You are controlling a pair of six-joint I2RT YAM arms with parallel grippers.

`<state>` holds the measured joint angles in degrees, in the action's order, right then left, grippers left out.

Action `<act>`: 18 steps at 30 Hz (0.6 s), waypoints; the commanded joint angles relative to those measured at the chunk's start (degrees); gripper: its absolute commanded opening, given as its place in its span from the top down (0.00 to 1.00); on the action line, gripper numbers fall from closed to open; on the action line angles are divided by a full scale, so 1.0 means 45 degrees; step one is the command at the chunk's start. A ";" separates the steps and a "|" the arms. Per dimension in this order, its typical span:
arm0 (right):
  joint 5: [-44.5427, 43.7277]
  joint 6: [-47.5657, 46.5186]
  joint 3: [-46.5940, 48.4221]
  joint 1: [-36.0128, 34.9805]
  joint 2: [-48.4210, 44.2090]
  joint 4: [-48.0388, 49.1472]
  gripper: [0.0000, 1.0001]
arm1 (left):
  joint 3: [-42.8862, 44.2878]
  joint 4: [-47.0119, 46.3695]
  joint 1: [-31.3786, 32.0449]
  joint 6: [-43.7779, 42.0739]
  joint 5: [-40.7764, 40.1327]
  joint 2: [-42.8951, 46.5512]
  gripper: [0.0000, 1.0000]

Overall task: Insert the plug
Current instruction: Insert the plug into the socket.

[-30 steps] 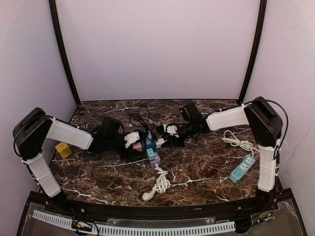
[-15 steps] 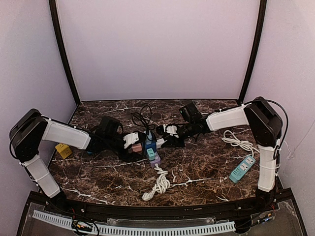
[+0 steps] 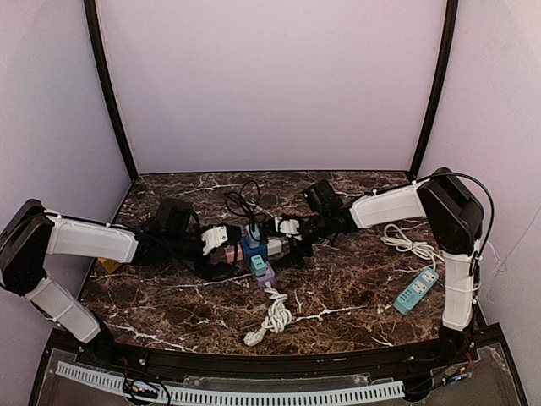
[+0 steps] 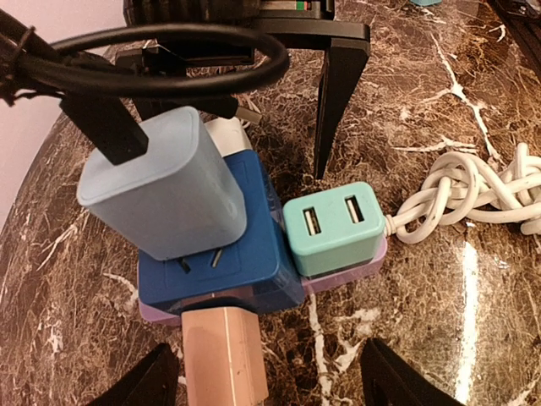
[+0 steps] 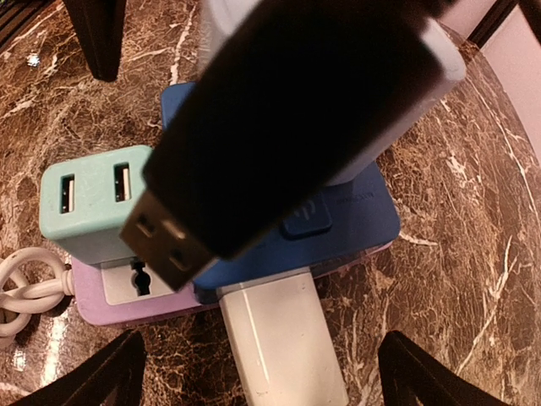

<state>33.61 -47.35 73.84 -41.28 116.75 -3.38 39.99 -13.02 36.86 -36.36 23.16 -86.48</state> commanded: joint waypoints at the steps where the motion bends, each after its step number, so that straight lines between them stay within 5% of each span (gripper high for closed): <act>1: -0.0260 0.0504 -0.0204 -0.0067 -0.0661 0.0309 0.01 | -0.0503 0.0965 -0.0047 0.0121 -0.0166 0.1299 0.24; 9: -0.1097 0.2770 -0.1633 -0.0091 -0.2785 0.1469 0.01 | -0.0517 0.3766 -0.0206 0.1410 -0.2301 0.4097 0.23; 13: -0.2848 0.7073 -0.1990 -0.0478 -0.4202 0.1322 0.04 | 0.0091 0.5881 -0.0828 0.3378 -0.4217 0.5204 0.21; 18: -0.6415 1.2294 -0.2227 -0.2468 -0.5015 0.0114 0.25 | 0.0718 0.8897 -0.2322 0.4333 -0.7109 0.6228 0.26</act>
<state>19.14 -14.20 65.43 -45.06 95.98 0.12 40.84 11.55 30.94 -23.18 3.95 -61.82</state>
